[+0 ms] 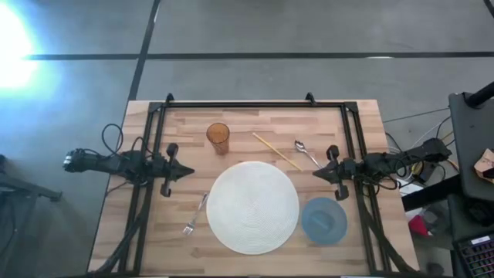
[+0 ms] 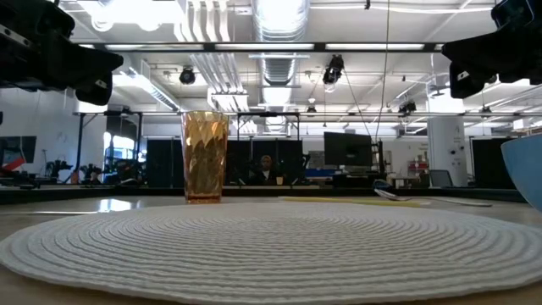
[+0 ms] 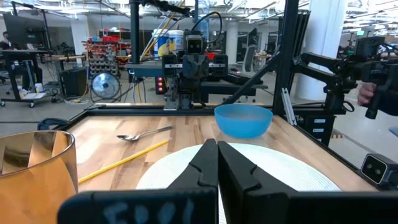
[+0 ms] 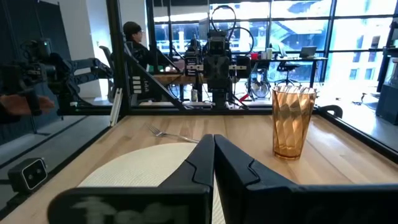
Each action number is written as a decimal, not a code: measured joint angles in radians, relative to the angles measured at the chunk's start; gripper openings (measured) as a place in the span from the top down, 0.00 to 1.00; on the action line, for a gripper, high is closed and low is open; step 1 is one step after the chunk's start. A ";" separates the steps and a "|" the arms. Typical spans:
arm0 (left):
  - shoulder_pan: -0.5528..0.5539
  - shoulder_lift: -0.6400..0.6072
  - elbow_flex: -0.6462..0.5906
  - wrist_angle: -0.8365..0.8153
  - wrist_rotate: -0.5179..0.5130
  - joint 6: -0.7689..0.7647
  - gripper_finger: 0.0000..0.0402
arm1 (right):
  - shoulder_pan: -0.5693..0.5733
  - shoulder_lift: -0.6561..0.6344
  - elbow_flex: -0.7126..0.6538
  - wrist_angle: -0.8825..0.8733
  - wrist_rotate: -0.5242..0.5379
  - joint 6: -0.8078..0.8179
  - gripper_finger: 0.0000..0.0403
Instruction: Pick & Place Utensil
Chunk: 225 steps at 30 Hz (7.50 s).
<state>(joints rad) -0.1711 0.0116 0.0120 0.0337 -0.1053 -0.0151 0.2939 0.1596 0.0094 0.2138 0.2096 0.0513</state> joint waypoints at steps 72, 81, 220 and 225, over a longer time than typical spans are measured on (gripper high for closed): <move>0.000 0.000 0.000 0.000 0.000 -0.046 1.00 | 0.000 0.363 0.871 -0.955 0.080 0.082 0.53; 0.001 0.000 0.000 0.000 0.000 -0.046 1.00 | 0.000 0.611 1.006 -1.121 -0.069 0.117 0.53; 0.001 0.018 0.000 -0.009 0.000 -0.046 1.00 | -0.288 1.549 1.686 -1.339 -0.162 0.454 0.98; 0.001 0.018 0.000 -0.009 0.000 -0.046 1.00 | -0.286 1.648 1.709 -1.389 -0.225 0.482 0.98</move>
<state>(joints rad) -0.1703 0.0296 0.0120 0.0246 -0.1051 -0.0608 0.0082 1.8077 1.7180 -1.1752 -0.0158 0.5338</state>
